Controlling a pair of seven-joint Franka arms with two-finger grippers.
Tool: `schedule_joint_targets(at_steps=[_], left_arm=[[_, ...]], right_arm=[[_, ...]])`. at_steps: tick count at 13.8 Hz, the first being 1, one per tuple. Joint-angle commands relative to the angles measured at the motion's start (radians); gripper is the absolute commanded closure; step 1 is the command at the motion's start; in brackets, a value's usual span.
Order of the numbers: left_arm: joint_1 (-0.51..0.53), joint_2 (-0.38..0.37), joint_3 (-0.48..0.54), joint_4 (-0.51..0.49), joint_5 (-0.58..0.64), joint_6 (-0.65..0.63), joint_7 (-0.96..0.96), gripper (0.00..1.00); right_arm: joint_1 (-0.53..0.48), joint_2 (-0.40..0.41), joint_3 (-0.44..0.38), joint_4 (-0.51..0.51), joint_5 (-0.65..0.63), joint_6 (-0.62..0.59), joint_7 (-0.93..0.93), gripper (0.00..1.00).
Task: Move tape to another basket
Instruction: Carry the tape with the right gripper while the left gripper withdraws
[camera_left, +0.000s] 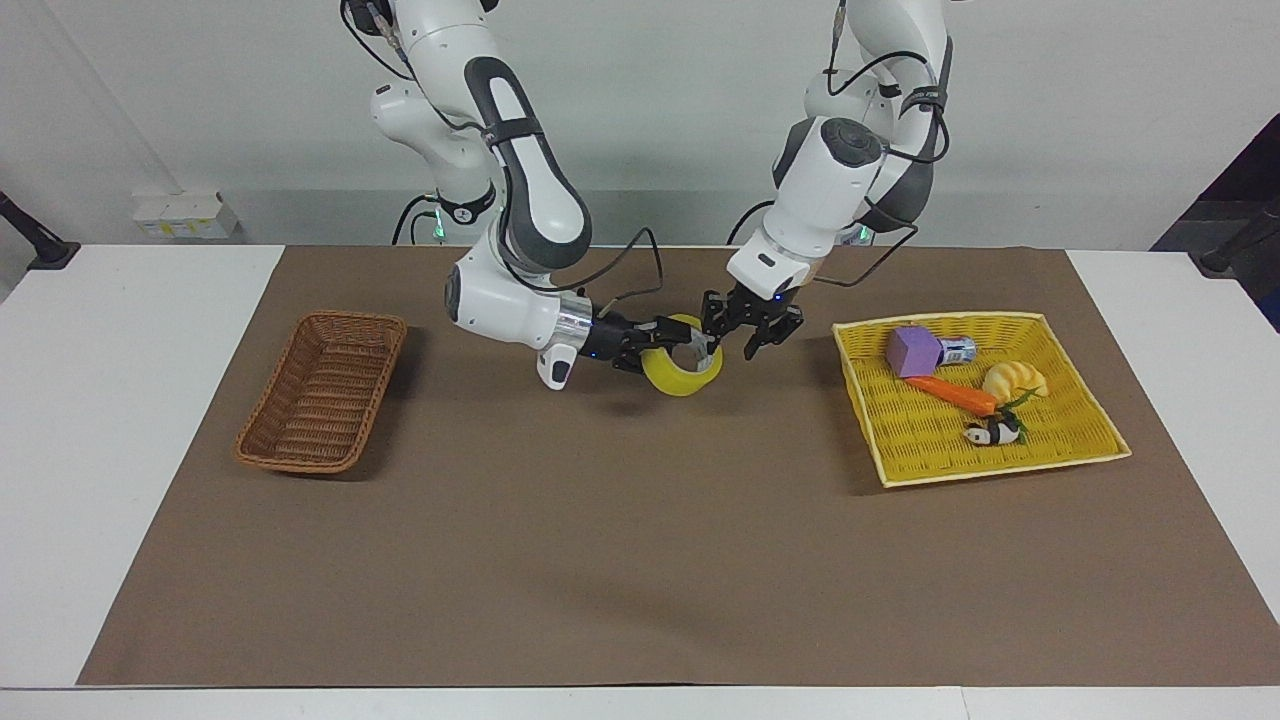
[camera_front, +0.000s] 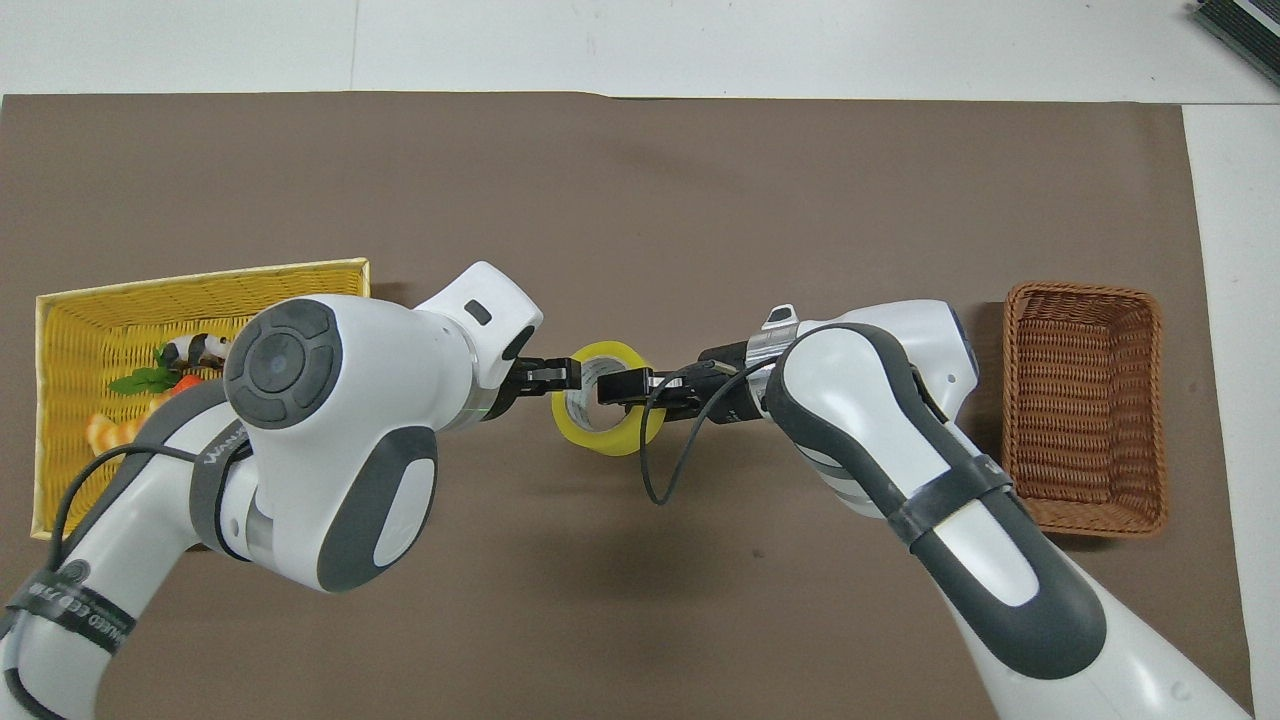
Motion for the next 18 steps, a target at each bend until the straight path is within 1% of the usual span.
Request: schedule_joint_targets(at_steps=[1, 3, 5, 7, 9, 11, 13, 14, 15, 16, 18], left_arm=[[0.063, -0.051, 0.0, -0.003, 0.064, -0.049, 0.007, 0.0], [0.104, -0.053, 0.0, -0.002, 0.182, -0.067, 0.01, 0.0], [0.173, -0.048, 0.0, 0.01, 0.201, -0.065, 0.08, 0.0], [0.263, -0.045, 0.0, 0.053, 0.202, -0.091, 0.215, 0.0], [0.343, -0.037, 0.0, 0.136, 0.202, -0.161, 0.339, 0.0], [0.403, -0.031, 0.0, 0.234, 0.208, -0.249, 0.407, 0.0], [0.434, -0.024, 0.0, 0.321, 0.246, -0.347, 0.444, 0.0], [0.442, -0.022, 0.0, 0.367, 0.28, -0.396, 0.458, 0.0], [0.451, -0.022, 0.001, 0.403, 0.285, -0.442, 0.466, 0.0], [0.468, -0.022, 0.001, 0.44, 0.283, -0.491, 0.467, 0.0], [0.491, -0.022, 0.004, 0.49, 0.276, -0.577, 0.472, 0.0]], right_arm=[[-0.005, -0.006, -0.003, -0.002, -0.069, 0.011, 0.069, 1.0], [-0.013, 0.002, -0.003, 0.001, -0.159, 0.013, 0.116, 1.0], [-0.042, 0.014, -0.009, 0.012, -0.259, 0.01, 0.122, 1.0], [-0.085, 0.02, -0.007, 0.03, -0.387, 0.007, 0.119, 1.0], [-0.115, 0.037, -0.007, 0.055, -0.484, -0.001, 0.115, 1.0], [-0.148, 0.037, -0.006, 0.073, -0.575, -0.012, 0.112, 1.0], [-0.174, 0.034, -0.007, 0.107, -0.615, -0.05, 0.119, 1.0], [-0.178, 0.026, -0.009, 0.121, -0.623, -0.068, 0.125, 1.0], [-0.175, 0.016, -0.013, 0.13, -0.639, -0.07, 0.142, 1.0], [-0.175, 0.003, -0.017, 0.148, -0.705, -0.07, 0.17, 1.0], [-0.177, -0.016, -0.012, 0.196, -0.892, -0.078, 0.191, 1.0]])
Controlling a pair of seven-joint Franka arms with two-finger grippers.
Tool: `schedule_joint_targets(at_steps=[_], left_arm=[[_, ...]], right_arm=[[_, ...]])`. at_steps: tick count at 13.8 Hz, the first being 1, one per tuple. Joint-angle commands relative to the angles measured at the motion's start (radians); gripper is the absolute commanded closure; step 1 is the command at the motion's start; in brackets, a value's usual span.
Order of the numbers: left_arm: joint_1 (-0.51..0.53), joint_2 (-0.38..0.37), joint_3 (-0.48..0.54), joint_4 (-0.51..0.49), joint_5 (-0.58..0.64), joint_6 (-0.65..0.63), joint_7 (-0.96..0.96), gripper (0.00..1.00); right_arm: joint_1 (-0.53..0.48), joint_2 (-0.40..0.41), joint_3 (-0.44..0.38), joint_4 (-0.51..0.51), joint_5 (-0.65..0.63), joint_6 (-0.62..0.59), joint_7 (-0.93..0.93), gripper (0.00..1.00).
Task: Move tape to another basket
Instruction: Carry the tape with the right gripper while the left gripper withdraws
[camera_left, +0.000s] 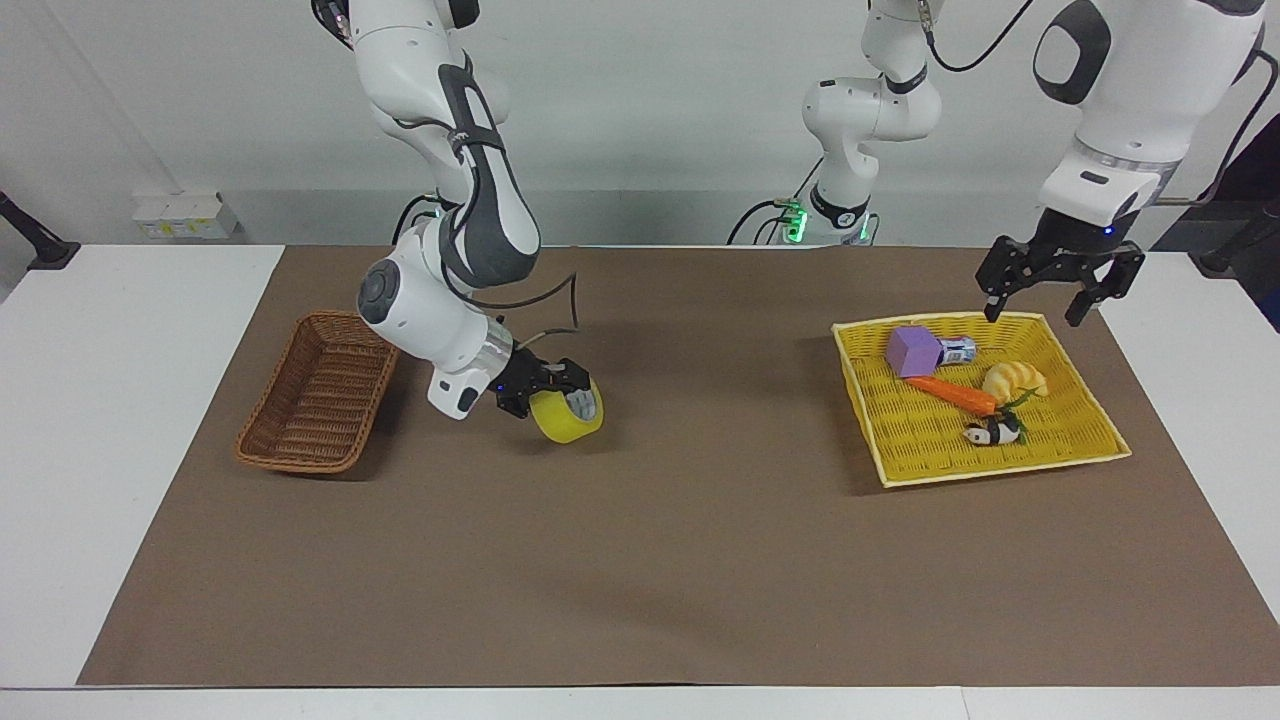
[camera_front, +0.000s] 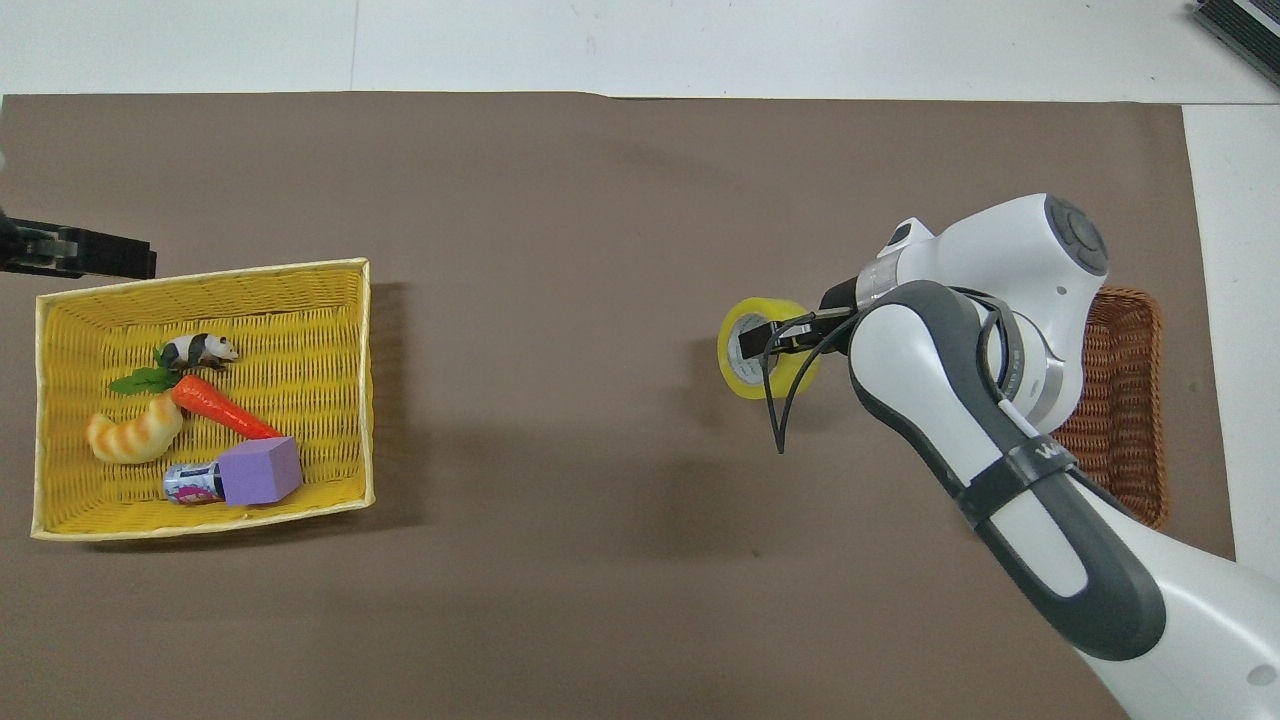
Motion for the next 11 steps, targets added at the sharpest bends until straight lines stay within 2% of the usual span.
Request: schedule_joint_targets(at_steps=[1, 3, 7, 11], left_arm=[[0.033, 0.018, -0.007, 0.096, 0.011, -0.118, 0.032, 0.0], [0.039, 0.012, -0.004, 0.121, 0.009, -0.187, 0.036, 0.0], [0.036, -0.008, -0.013, 0.112, 0.008, -0.181, 0.027, 0.0], [0.036, -0.009, -0.013, 0.11, 0.008, -0.186, 0.027, 0.0]], right_arm=[[-0.014, -0.043, 0.006, 0.073, -0.184, -0.055, 0.046, 1.0], [-0.046, -0.046, 0.001, 0.151, -0.208, -0.17, 0.047, 1.0], [-0.111, -0.053, -0.005, 0.219, -0.329, -0.216, 0.049, 1.0], [-0.172, -0.089, -0.005, 0.226, -0.421, -0.304, 0.046, 1.0]])
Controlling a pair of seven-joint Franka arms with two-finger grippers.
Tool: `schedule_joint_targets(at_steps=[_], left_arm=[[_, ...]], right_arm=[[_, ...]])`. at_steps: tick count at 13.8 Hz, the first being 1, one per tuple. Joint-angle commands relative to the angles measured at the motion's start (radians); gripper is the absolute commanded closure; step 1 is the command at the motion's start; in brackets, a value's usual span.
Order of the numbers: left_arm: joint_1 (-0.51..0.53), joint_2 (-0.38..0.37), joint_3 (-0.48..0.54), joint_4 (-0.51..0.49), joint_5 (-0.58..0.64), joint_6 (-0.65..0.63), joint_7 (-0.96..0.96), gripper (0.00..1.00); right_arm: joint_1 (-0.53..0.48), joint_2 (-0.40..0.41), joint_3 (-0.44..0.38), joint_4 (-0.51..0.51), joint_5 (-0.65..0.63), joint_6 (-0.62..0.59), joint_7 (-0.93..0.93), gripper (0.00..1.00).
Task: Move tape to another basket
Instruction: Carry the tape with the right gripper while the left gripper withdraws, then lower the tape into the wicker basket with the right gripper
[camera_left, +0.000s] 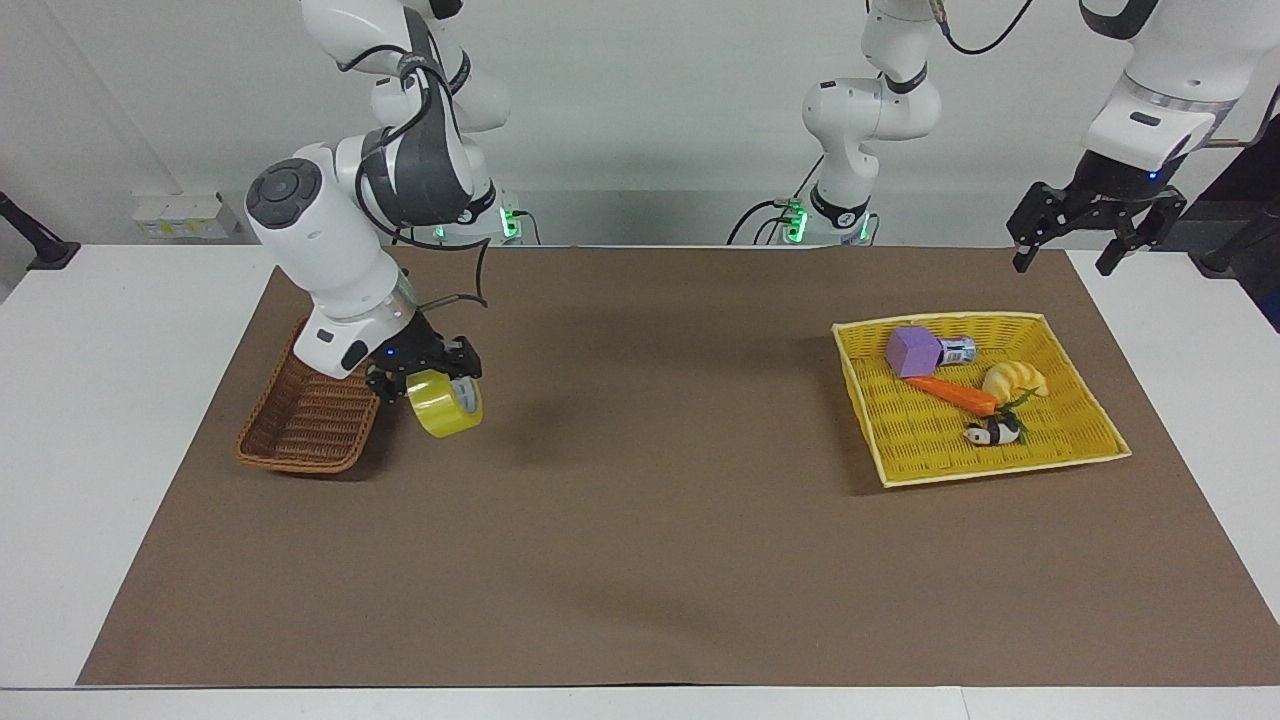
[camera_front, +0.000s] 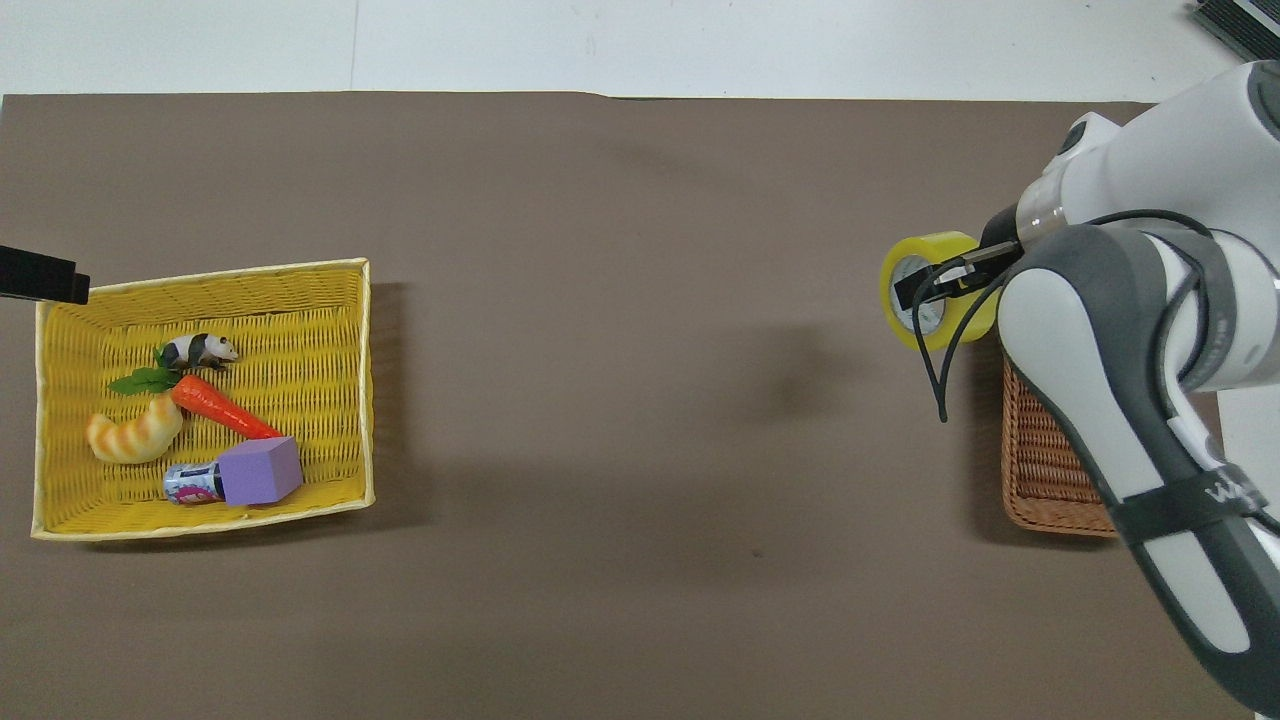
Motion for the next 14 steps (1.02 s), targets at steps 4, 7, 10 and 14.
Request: schedule_joint_targets(at_steps=[4, 7, 10, 14], left_arm=[[0.013, -0.008, -0.003, 0.008, 0.009, -0.026, 0.005, 0.0], [0.012, -0.008, -0.005, 0.008, 0.009, -0.026, 0.005, 0.0], [0.013, -0.008, -0.003, 0.008, 0.009, -0.028, 0.005, 0.0], [0.012, -0.008, -0.005, 0.008, 0.009, -0.028, 0.005, 0.0]], right_arm=[[-0.062, -0.065, 0.012, -0.096, -0.138, -0.018, 0.014, 1.0], [-0.104, -0.129, 0.012, -0.226, -0.249, 0.001, 0.016, 1.0], [-0.162, -0.201, 0.01, -0.386, -0.336, 0.089, 0.016, 1.0], [-0.243, -0.2, 0.012, -0.539, -0.388, 0.267, 0.003, 1.0]])
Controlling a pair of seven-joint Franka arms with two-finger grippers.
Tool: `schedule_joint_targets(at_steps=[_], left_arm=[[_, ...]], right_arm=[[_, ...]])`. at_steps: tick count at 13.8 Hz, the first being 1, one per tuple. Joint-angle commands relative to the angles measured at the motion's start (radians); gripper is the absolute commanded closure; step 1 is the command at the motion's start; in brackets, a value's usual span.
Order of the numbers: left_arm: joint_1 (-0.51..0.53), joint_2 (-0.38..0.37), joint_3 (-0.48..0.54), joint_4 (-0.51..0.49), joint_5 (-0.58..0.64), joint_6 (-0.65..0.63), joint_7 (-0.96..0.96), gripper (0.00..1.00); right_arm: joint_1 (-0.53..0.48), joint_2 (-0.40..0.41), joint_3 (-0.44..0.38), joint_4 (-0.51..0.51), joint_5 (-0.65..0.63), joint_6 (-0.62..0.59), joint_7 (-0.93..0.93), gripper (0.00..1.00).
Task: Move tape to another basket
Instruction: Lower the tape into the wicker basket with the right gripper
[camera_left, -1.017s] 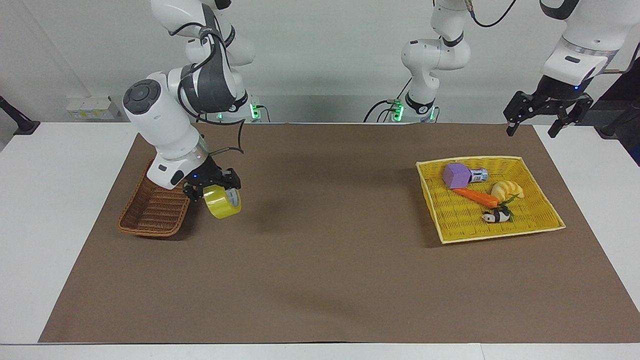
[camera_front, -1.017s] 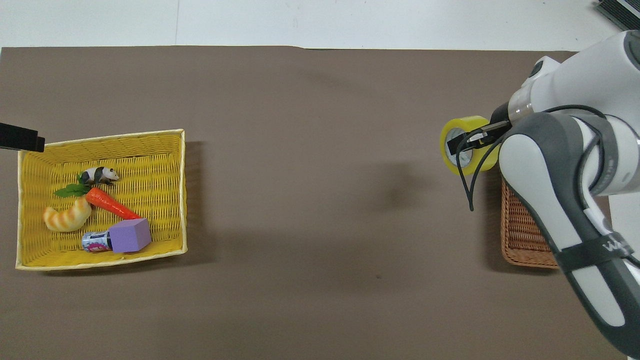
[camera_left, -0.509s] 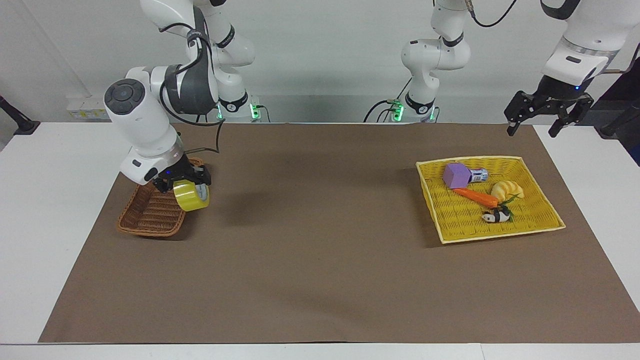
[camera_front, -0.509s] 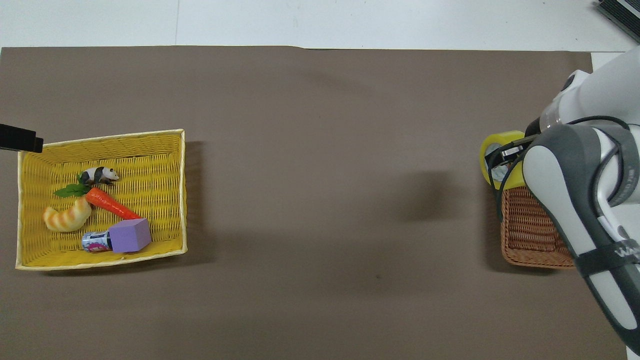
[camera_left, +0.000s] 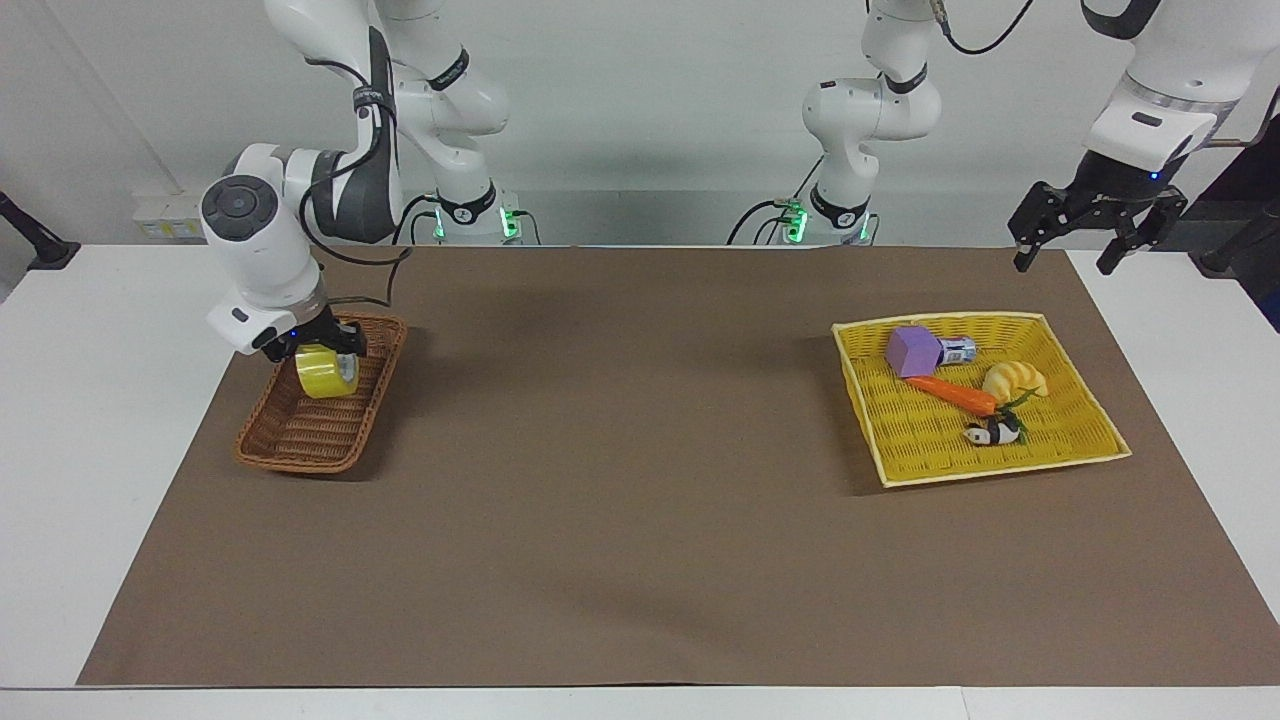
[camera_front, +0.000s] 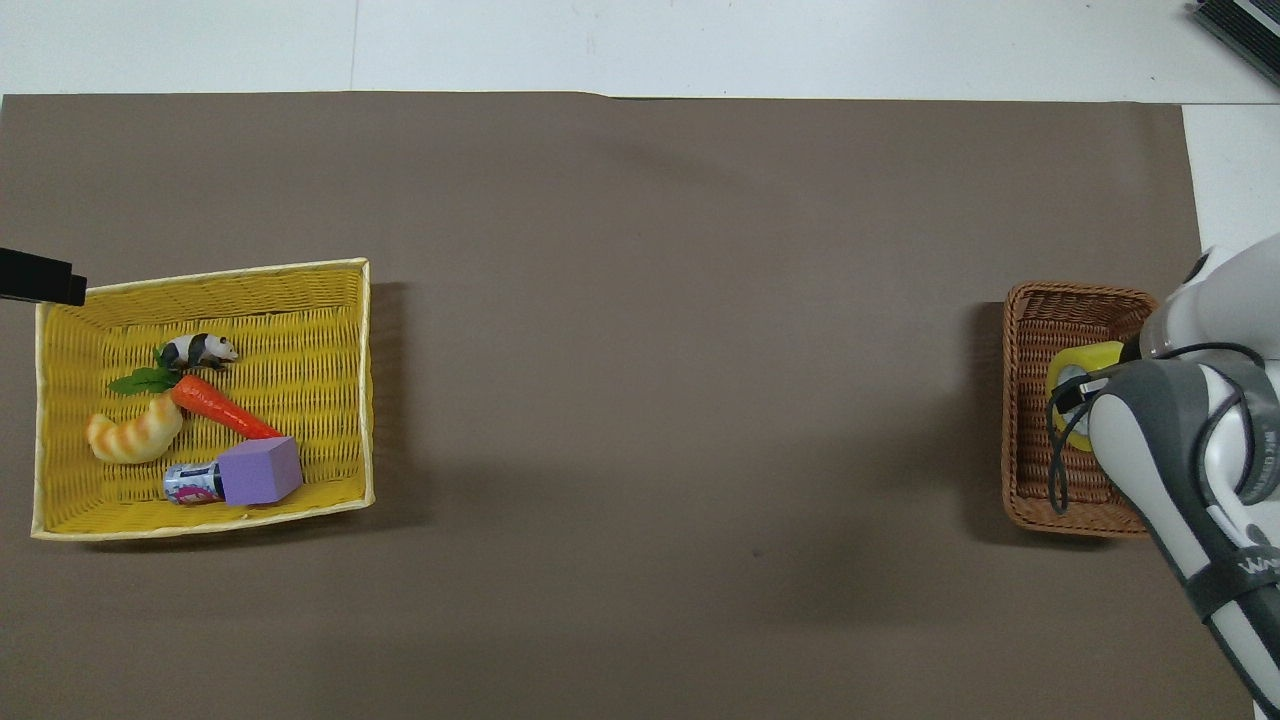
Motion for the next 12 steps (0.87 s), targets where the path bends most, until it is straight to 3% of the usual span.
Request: schedule_joint_targets(at_steps=[1, 2, 12], left_arm=[[0.012, -0.008, -0.009, 0.008, 0.009, -0.024, 0.005, 0.0], [0.013, -0.008, -0.009, 0.008, 0.009, -0.024, 0.005, 0.0], [0.012, -0.008, -0.009, 0.008, 0.009, -0.024, 0.005, 0.0]], right_arm=[[-0.03, -0.042, 0.013, -0.108, -0.032, 0.089, 0.002, 0.78], [-0.03, -0.045, 0.013, -0.111, -0.032, 0.083, -0.012, 0.01], [-0.055, -0.045, 0.016, -0.078, -0.029, 0.06, -0.062, 0.0]])
